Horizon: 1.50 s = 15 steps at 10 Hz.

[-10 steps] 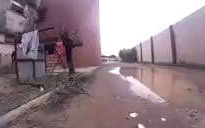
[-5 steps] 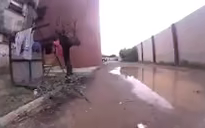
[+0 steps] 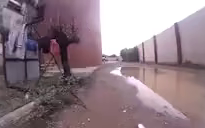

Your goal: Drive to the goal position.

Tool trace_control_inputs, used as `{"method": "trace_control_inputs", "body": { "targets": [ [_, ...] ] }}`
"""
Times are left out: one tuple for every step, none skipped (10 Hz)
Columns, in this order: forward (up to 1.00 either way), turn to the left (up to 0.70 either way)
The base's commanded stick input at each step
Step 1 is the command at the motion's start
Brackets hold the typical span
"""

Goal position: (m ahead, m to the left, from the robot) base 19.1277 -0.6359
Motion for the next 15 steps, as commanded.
{"method": "trace_control_inputs", "body": {
  "targets": [
    [0.0, 0.0],
    [0.0, 0.0],
    [0.0, 0.0],
    [0.0, 0.0],
    [0.0, 0.0],
    [0.0, 0.0],
    [0.0, 0.0],
    [0.0, 0.0],
    [0.17, 0.0],
    [0.37, 0.0],
    [0.47, 0.0],
    [0.5, 0.0],
    [0.5, 0.0],
    [0.5, 0.0],
    [0.5, 0.0]
  ]
}}
